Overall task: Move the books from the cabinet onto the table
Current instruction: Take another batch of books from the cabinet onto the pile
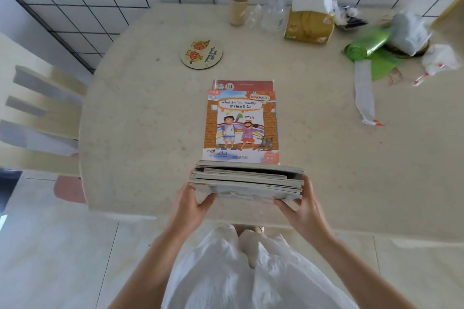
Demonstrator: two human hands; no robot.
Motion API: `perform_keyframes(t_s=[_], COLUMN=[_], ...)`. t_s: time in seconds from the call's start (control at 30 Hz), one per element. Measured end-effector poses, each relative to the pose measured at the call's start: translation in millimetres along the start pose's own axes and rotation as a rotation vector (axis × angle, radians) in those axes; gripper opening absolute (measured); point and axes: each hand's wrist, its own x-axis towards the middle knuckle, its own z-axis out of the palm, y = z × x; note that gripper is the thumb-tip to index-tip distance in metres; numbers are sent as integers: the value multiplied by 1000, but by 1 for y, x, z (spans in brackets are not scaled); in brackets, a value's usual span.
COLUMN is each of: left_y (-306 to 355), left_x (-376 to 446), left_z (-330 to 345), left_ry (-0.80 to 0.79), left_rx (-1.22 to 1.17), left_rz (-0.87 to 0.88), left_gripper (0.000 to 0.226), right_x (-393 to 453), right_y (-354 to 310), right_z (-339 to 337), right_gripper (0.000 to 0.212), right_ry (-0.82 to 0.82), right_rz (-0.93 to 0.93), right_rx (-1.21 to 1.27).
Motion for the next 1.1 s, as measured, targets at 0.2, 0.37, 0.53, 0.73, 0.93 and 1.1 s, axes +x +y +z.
perform_keyframes(t_s=[0.2, 0.37, 0.53, 0.73, 0.93, 1.1], left_y=[-12, -12, 4, 30, 62, 57], left_x=[5, 5, 19, 56, 115, 156], left_z=[5, -3, 1, -15, -34, -26], left_ry=[5, -74, -43, -14, -62, -127], left_rx=[26, 101, -54, -238, -328, -384], left_rz=[-69, -29, -96, -139, -296, -563], left_gripper=[39, 33, 46, 47, 25, 13], right_x=[2, -6, 18, 55, 117, 163], right_y=[8, 6, -1, -41, -75, -74], right_z=[-5, -1, -12, -29, -39, -19], right_gripper=[57, 56, 54, 40, 19, 18], right_ry=[-34, -42, -36, -47, -60, -125], right_rz=[-20, -32, -7, -41, 86, 477], right_rx=[-54, -98, -99, -110, -42, 107])
